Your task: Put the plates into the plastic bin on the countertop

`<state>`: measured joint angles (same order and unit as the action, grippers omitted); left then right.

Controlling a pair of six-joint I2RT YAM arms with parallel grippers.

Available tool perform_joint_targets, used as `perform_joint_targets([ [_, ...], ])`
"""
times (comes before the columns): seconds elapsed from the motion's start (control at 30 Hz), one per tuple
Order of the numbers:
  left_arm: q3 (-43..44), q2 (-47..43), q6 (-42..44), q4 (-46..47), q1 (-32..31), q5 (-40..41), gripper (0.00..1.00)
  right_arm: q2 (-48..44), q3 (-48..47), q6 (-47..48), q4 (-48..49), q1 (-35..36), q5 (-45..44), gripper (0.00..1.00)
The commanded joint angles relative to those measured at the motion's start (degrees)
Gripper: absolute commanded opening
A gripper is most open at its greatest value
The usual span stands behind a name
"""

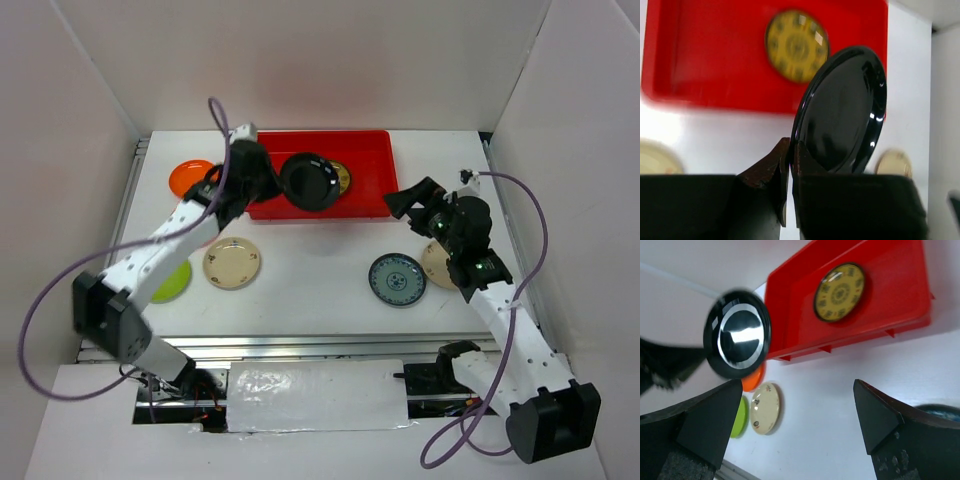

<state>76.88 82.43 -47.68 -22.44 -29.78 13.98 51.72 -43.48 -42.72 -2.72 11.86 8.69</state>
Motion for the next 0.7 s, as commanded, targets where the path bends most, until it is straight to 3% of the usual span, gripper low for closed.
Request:
perform_joint_targets([
  [0.0, 13.8, 14.8, 5.1, 3.2, 4.5, -5.9, 0.0, -1.9, 2.3, -1.8, -2.7, -2.7, 0.6, 1.0],
  [0.17, 29.9, 33.3, 5.1, 9.4, 10.4, -23.5, 0.0, -5.8, 6.1, -0.7, -3.5, -4.8, 5.4, 1.0],
  [0.27, 38.7, 43.1, 3.6, 12.8, 12.5, -28.8, 0.0, -7.7, 8.0, -1.6, -3.5, -5.3, 6.9, 1.0],
  [0.4, 37.7, 49.3, 1.3, 21.4, 14.1, -32.7, 0.0, -9.9, 12.5, -2.7, -1.6, -4.0, 9.8, 1.0],
  [0.53, 39.7, 51.9, 3.6, 20.2, 14.0, -31.2, 0.0, -12.0, 12.8, -0.9, -6.4, -2.5, 7.3, 1.0],
  [0.63, 41.0, 53.6, 4.3, 19.7, 14.0, -32.3, 0.12, -14.0, 12.9, 0.1, -8.8, -2.3, 6.2, 1.0],
  [0.67, 40.7, 54.0, 4.7, 19.6, 14.0, -32.6, 0.27, -14.5, 12.9, 0.3, -9.4, -2.2, 5.7, 1.0],
])
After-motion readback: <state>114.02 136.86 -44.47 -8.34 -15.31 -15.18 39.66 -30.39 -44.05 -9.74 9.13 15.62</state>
